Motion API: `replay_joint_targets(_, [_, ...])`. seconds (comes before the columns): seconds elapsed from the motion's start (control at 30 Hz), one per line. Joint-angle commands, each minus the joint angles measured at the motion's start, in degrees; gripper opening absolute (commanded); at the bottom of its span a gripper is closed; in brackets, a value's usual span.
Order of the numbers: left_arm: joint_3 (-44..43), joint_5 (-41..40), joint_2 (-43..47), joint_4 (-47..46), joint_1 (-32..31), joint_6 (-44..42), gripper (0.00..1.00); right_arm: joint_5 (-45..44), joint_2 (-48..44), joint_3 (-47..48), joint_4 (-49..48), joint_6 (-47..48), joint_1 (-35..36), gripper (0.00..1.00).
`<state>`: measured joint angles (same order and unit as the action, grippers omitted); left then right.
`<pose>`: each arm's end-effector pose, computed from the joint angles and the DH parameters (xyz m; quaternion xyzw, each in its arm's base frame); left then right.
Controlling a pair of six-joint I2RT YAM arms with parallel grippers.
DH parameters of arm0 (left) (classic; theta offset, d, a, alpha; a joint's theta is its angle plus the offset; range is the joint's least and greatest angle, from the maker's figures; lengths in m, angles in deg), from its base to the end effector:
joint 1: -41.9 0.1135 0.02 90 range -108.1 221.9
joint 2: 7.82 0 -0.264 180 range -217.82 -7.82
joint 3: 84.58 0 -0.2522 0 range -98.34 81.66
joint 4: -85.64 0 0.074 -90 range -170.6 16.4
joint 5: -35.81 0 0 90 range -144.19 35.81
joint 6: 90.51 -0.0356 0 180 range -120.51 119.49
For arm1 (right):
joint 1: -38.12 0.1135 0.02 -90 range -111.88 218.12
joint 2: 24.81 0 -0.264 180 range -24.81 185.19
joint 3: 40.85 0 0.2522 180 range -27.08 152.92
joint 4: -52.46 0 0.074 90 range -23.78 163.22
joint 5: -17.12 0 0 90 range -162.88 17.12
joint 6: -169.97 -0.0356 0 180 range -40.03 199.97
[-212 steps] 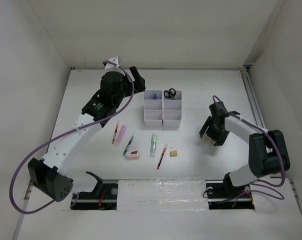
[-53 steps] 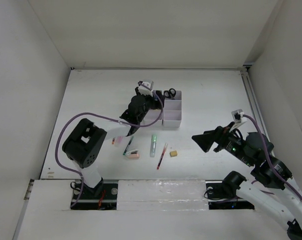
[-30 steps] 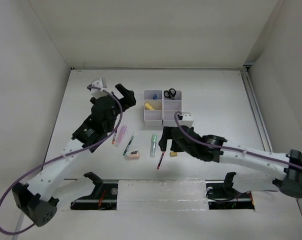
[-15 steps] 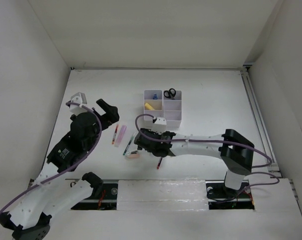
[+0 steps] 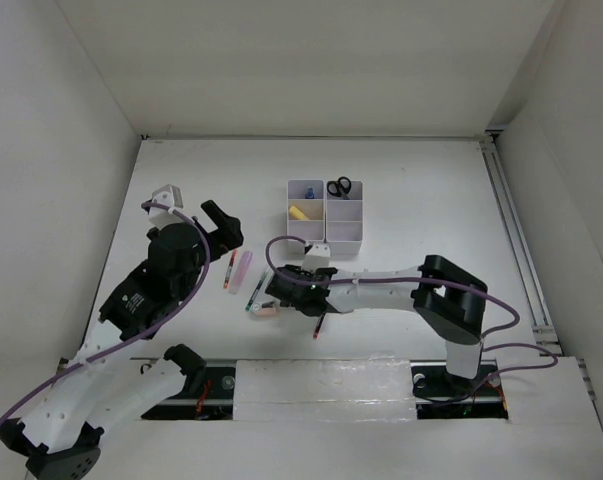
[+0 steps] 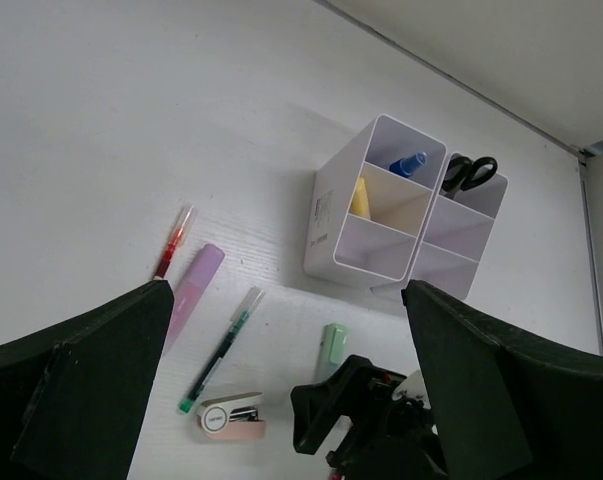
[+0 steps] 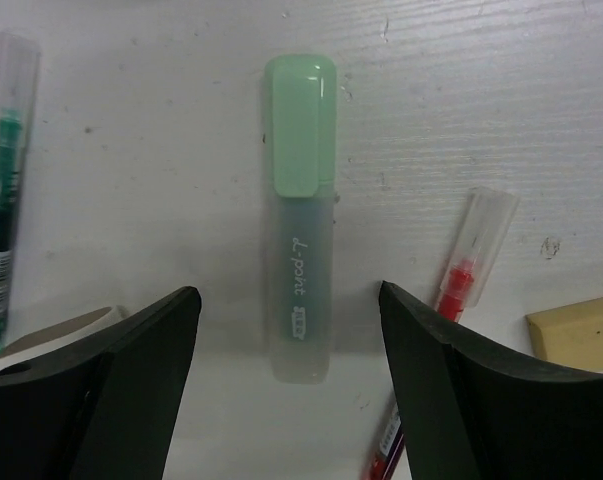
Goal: Sort the stationery into containers
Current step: Grab a piece of stationery with the right arm
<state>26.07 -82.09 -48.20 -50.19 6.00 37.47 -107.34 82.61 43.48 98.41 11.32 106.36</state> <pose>0.1242 -0.0694 0.3790 -0.1604 0.7682 -0.2012 0.5862 0.1551 0.3343 0.1700 0.0572 0.9390 0.0546 0.3347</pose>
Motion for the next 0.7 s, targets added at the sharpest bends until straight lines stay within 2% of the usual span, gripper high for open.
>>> replay_joint_targets(0.0, [-0.12, -0.14, 1.01, -0.62, -0.05, -0.89, 1.00, 0.62, 1.30, 1.94, 0.51, -0.35, -0.22, 0.78])
replay_joint_targets(0.07, [-0.13, -0.66, 1.01, -0.62, -0.05, -0.89, 1.00, 0.62, 2.70, 1.94, 1.12, -0.35, -0.22, 0.75])
replay_joint_targets(0.2, [-0.13, -0.66, 1.01, -0.09, -0.05, -0.89, 1.00, 1.14, 3.94, 1.94, 1.83, -0.35, -0.22, 0.52])
replay_joint_targets(0.23, [-0.13, -0.66, 1.01, -0.09, -0.05, -0.89, 1.00, 1.15, 3.94, 1.94, 1.83, -0.35, -0.22, 0.39])
replay_joint_targets(0.3, [-0.13, -1.19, 1.01, -0.09, -0.05, -0.36, 1.00, 1.67, 3.94, 0.72, 1.30, -0.35, -0.22, 0.28])
replay_joint_targets(0.33, [-0.13, -1.19, 1.01, -0.09, -0.05, -0.36, 1.00, 2.46, 3.94, 0.71, 0.34, -0.35, -0.22, 0.12])
replay_joint_targets(0.37, [-0.13, -1.19, 1.01, 0.43, -0.05, -0.36, 1.00, 3.16, 3.94, -0.16, 0.34, -0.87, -0.22, 0.03])
replay_joint_targets(0.4, [-0.13, -1.19, 1.01, 0.44, -0.05, -0.36, 1.00, 3.17, 3.94, -0.16, 0.34, -0.88, -0.22, 0.00])
replay_joint_targets(0.53, [-0.13, -1.19, 1.01, 0.44, -0.05, 0.17, 1.00, 1.34, 1.66, -0.16, 1.38, -0.88, -0.22, 0.00])
replay_joint_targets(0.67, [2.67, 5.73, 3.10, -3.58, -0.05, -0.70, 1.00, -1.40, -6.76, -2.18, -0.97, 2.62, 2.76, 0.00])
